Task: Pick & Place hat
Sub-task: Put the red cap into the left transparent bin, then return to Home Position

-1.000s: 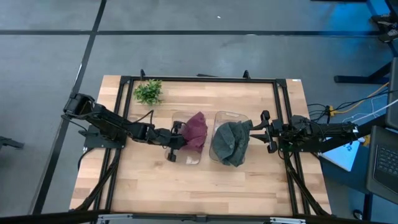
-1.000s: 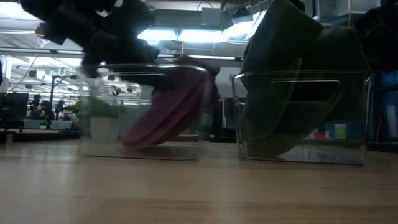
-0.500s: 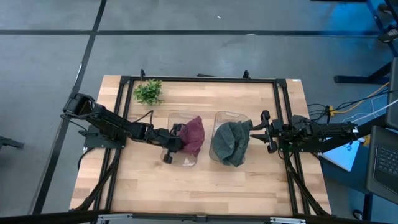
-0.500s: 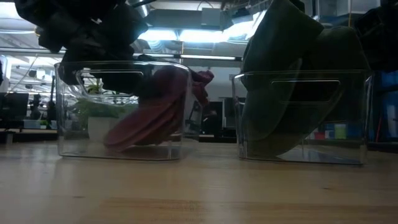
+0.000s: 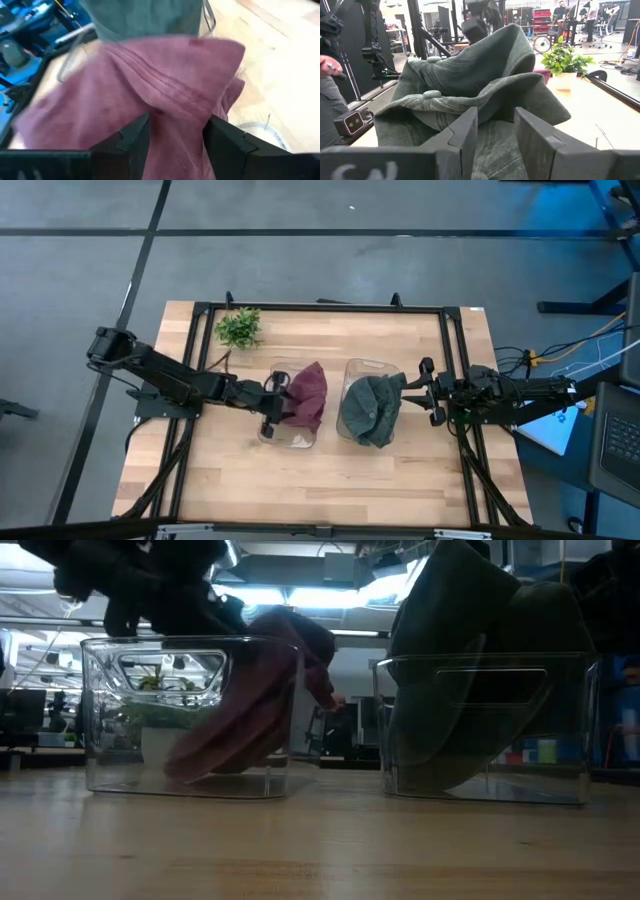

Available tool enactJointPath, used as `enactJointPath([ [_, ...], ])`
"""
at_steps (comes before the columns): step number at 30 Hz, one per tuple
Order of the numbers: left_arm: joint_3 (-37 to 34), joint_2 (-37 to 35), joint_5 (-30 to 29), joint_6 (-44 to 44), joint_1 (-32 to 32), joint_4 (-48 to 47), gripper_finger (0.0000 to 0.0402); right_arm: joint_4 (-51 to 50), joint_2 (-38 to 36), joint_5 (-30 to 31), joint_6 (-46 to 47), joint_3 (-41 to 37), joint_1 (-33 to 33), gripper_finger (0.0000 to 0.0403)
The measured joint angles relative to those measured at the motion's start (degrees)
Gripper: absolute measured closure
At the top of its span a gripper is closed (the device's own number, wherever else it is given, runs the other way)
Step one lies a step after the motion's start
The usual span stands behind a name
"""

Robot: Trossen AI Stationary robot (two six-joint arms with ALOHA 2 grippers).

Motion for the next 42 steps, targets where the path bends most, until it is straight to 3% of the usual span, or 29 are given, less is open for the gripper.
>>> enactJointPath([
  [10, 0.1, -12.5, -0.3, -1.4, -0.1, -7.6, 0.0217, 0.0, 0.0, 0.0, 0.0, 0.0, 0.0, 0.0272],
  [18, 0.1, -21.8, -0.3, -9.1, -0.2, -12.9, 0.0217, 0.0, 0.0, 0.0, 0.0, 0.0, 0.0, 0.0272],
  [25, -0.5, -29.7, -0.3, -6.0, -0.2, -13.0, 0.0217, 0.0, 0.0, 0.0, 0.0, 0.0, 0.0, 0.0272],
  [33, -6.6, -42.8, -0.3, -6.1, 1.5, -8.9, 0.0217, 0.0, 0.0, 0.0, 0.0, 0.0, 0.0, 0.0272],
  [38, -11.7, -52.9, -0.1, -14.0, 1.6, -4.7, 0.0217, 0.0, 0.0, 0.0, 0.0, 0.0, 0.0, 0.0272],
  [42, -15.1, -59.9, 2.2, -13.6, 1.6, -3.7, 0.0217, 0.0, 0.0, 0.0, 0.0, 0.0, 0.0, 0.0272],
])
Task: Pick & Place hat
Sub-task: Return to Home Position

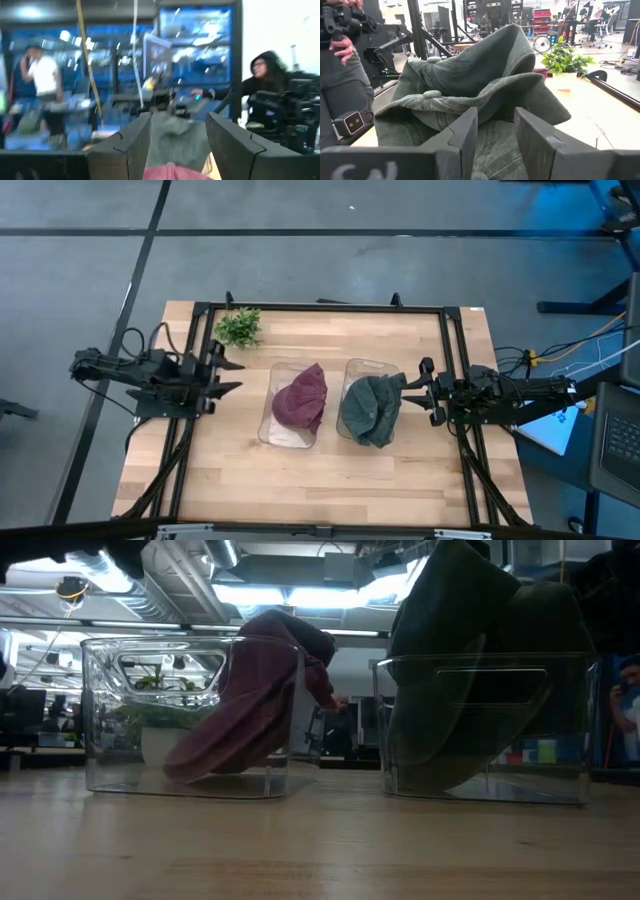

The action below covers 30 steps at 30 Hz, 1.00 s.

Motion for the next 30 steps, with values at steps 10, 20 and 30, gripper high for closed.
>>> enactJointPath([
  [10, -12.0, -13.4, 9.8, 7.7, 0.0, 12.7, 0.0217, 0.0, 0.0, 0.0, 0.0, 0.0, 0.0, 0.0272],
  [20, -15.0, -14.9, 6.5, 8.1, 2.9, 16.7, 0.0217, 0.0, 0.0, 0.0, 0.0, 0.0, 0.0, 0.0272],
  [30, -15.0, -14.9, 6.4, 7.1, 8.6, 2.6, 0.0217, 0.0, 0.0, 0.0, 0.0, 0.0, 0.0, 0.0272],
])
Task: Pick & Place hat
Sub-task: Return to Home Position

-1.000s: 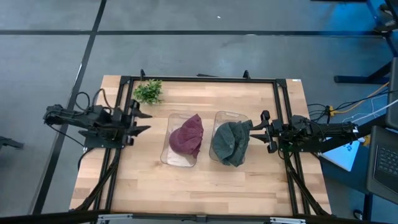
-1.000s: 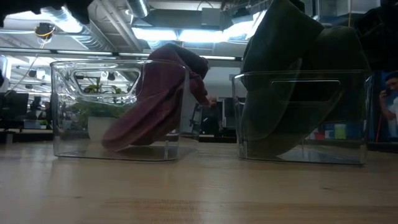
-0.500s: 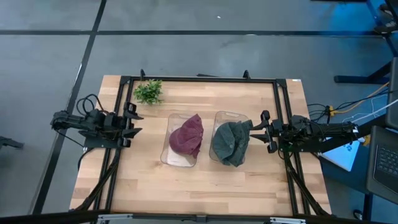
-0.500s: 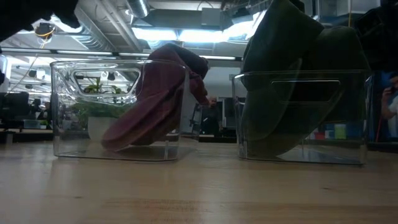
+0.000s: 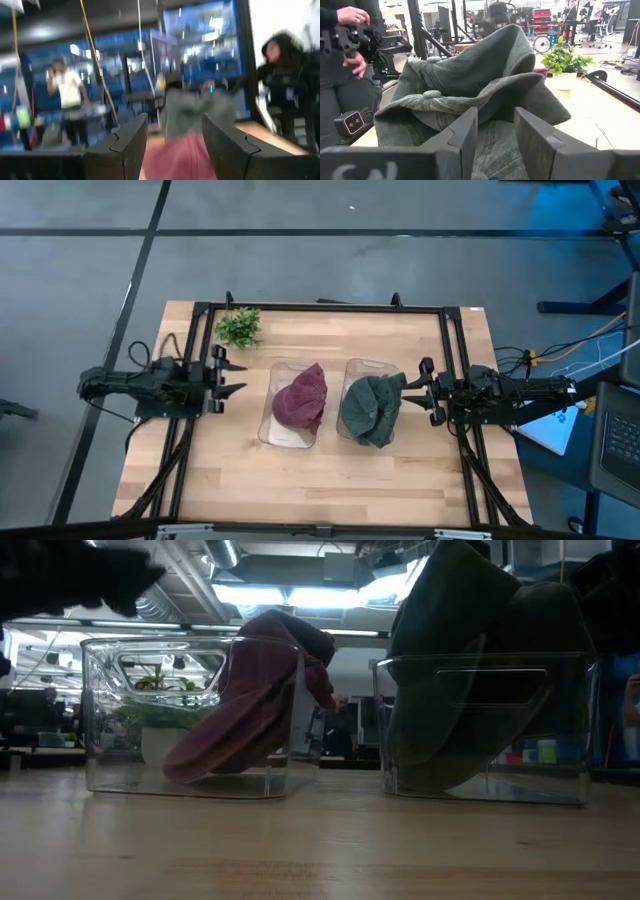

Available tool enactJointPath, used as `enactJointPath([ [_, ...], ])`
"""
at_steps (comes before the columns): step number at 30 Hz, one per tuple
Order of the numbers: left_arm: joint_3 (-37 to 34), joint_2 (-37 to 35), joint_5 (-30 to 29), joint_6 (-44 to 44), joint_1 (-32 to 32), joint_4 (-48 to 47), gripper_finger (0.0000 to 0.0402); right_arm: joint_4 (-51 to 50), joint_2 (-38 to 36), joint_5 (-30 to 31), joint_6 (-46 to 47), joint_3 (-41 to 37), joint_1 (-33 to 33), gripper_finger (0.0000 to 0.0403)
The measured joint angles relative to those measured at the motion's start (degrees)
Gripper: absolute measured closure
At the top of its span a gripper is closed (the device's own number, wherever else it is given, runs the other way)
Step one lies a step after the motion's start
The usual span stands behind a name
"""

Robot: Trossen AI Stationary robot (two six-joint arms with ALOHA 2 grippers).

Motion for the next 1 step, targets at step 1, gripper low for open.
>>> enactJointPath([
  [1, 0.0, 0.0, 0.0, -0.5, 0.4, -2.3, 0.0217, 0.0, 0.0, 0.0, 0.0, 0.0, 0.0, 0.0272],
])
